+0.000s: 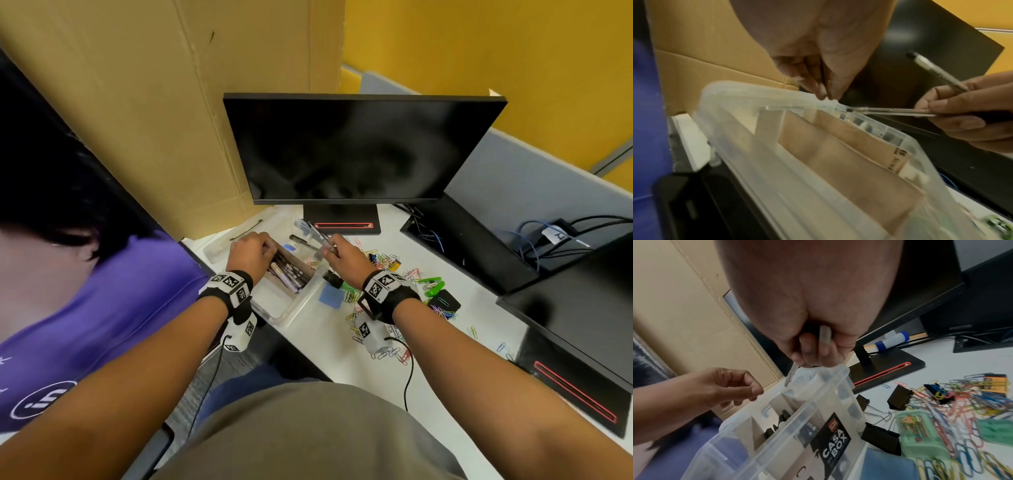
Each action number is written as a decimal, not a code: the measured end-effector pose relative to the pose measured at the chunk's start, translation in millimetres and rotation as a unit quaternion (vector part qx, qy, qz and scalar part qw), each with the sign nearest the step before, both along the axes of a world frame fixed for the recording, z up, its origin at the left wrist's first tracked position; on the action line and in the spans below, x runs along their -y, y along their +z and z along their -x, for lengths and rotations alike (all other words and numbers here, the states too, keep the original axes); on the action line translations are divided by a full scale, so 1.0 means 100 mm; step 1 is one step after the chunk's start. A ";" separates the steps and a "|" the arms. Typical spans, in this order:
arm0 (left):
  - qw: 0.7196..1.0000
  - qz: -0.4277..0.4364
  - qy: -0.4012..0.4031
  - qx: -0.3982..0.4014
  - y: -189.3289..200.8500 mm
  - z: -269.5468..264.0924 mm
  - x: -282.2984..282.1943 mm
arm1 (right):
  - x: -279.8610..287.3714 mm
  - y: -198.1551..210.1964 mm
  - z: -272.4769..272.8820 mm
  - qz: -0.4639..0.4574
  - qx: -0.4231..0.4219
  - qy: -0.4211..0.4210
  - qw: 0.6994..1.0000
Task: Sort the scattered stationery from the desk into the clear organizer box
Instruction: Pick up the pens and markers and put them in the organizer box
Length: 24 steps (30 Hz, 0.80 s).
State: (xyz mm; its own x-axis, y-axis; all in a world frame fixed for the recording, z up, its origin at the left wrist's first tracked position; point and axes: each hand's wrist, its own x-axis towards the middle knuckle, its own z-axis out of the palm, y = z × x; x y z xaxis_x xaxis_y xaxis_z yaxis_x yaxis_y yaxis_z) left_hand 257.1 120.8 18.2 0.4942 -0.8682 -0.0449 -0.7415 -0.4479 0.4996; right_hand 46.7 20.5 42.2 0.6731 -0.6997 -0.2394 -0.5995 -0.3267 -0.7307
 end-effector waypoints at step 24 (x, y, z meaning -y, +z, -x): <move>0.996 -0.065 0.066 0.013 -0.09 -0.17 -0.05 | -0.14 -0.18 -0.66 0.156 -0.149 0.085 0.973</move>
State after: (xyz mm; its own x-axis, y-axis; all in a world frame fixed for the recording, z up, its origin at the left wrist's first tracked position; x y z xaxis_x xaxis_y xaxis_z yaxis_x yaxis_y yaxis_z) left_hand 273.9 125.8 8.8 0.6062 -0.7832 -0.1382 -0.6836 -0.6019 0.4129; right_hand 112.8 34.6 24.5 0.7181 -0.6547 -0.2358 -0.6881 -0.6174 -0.3813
